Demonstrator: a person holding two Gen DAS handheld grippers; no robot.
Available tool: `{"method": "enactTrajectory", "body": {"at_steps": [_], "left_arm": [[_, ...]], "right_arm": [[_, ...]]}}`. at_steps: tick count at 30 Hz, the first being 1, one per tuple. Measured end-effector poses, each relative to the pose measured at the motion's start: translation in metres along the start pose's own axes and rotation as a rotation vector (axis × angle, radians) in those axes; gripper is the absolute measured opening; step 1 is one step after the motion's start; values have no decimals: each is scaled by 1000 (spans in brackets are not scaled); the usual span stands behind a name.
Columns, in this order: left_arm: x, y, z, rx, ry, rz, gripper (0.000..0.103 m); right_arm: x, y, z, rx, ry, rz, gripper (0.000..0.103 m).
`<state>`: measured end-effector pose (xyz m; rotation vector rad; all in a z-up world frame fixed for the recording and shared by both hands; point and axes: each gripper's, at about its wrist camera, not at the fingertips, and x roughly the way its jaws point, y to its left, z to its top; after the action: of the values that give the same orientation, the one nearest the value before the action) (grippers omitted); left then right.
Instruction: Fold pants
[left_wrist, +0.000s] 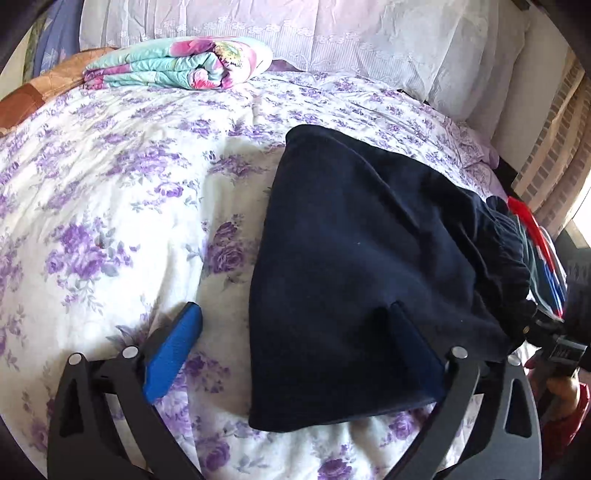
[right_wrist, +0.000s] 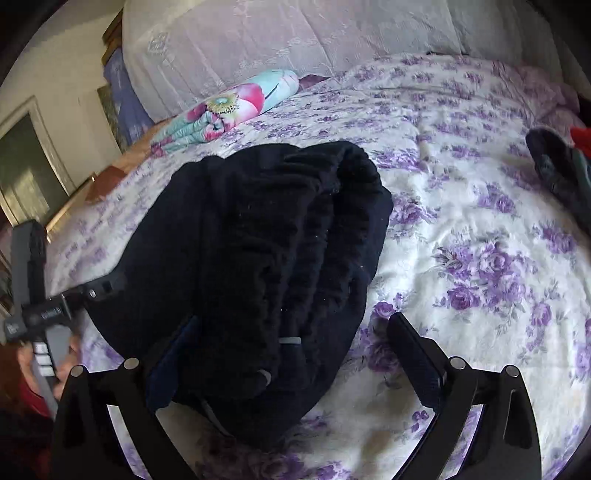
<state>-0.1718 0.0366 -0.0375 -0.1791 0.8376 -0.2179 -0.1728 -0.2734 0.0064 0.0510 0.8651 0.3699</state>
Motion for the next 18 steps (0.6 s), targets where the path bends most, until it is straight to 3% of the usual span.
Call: {"method": "enactTrajectory", "body": {"at_steps": [2, 4, 9, 14, 18], "left_arm": [[-7, -6, -1, 25, -17, 36, 98], [-13, -9, -2, 43, -33, 63, 98], [-30, -9, -4, 63, -70, 114, 98], [-45, -13, -4, 80, -105, 168, 98], [-58, -23, -6, 114, -149, 218, 98]], "right_arm": [[-7, 10, -3, -38, -36, -48, 100], [-15, 13, -6, -37, -52, -43, 100], [-40, 5, -18, 66, -74, 81, 100], [-70, 13, -27, 128, -140, 153, 100], [-82, 39, -21, 86, -195, 94, 100]]}}
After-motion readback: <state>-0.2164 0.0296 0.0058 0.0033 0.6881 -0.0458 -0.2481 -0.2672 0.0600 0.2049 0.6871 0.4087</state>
